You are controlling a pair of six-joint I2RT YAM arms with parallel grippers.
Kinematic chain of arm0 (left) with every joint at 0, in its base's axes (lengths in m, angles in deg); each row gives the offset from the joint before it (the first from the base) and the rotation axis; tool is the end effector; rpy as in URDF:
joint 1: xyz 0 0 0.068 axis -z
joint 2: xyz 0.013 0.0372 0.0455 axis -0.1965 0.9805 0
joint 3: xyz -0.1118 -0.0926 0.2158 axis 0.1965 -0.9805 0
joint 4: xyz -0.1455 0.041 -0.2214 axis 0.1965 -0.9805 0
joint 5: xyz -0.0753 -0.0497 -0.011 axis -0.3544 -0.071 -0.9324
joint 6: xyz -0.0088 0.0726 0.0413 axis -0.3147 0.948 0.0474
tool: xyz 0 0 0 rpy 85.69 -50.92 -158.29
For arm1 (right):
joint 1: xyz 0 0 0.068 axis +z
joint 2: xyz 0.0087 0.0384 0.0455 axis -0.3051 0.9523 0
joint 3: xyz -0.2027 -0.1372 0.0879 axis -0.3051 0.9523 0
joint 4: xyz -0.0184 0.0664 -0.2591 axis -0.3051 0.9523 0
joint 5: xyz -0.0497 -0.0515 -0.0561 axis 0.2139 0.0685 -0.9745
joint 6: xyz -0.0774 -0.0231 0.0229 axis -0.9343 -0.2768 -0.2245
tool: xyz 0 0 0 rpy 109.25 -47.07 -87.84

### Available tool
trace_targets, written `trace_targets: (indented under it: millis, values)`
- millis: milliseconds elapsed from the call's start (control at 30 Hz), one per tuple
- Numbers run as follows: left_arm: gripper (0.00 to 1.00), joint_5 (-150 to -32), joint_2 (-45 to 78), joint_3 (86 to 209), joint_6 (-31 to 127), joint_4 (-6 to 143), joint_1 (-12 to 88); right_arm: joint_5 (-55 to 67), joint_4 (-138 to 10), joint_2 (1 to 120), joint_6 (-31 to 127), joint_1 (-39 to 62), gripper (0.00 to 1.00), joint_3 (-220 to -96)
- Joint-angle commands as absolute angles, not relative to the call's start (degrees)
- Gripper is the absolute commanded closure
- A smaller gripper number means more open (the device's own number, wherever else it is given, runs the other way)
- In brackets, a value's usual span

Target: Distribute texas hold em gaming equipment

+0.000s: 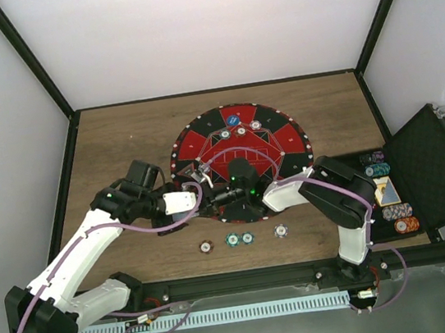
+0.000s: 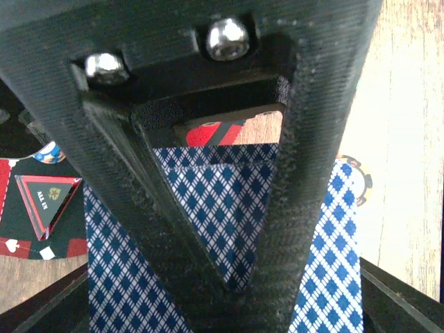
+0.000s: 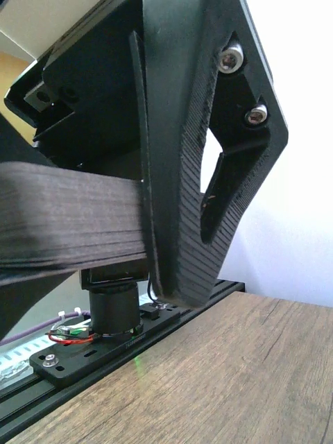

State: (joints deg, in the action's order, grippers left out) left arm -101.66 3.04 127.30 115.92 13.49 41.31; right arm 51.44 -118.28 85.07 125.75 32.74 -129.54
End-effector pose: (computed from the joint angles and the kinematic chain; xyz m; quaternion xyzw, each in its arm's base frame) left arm 0.1842 -0.1343 0.2208 0.6817 0.6765 -0.1074 0.2572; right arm 0.2023 0.3376 0.1633 0.0950 -0.7166 -0.6875 0.0686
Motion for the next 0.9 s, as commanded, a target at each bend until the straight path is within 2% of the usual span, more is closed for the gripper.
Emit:
trace_targets:
  millis: [0, 200, 567, 733, 867]
  values:
    - [0.17, -100.8, 2.8, 127.0, 117.5, 12.6, 41.0, 52.1, -120.6, 84.0, 125.3, 33.1, 0.92, -131.4]
    - [0.21, -100.6, 3.0, 127.2, 118.2, 13.2, 40.8, 52.1, -119.1, 83.6, 124.2, 33.2, 0.92, -131.3]
    - [0.45, -103.2, 2.9, 127.9, 119.1, 13.6, 39.6, 52.2, -117.9, 83.2, 123.3, 33.2, 0.92, -130.7]
    - [0.48, -104.9, 3.0, 128.2, 118.8, 13.3, 39.6, 52.1, -117.3, 83.2, 122.9, 33.1, 0.92, -130.5]
    - [0.6, -105.6, 2.9, 129.1, 118.7, 12.5, 39.6, 51.6, -116.2, 83.6, 122.3, 33.1, 0.88, -130.4]
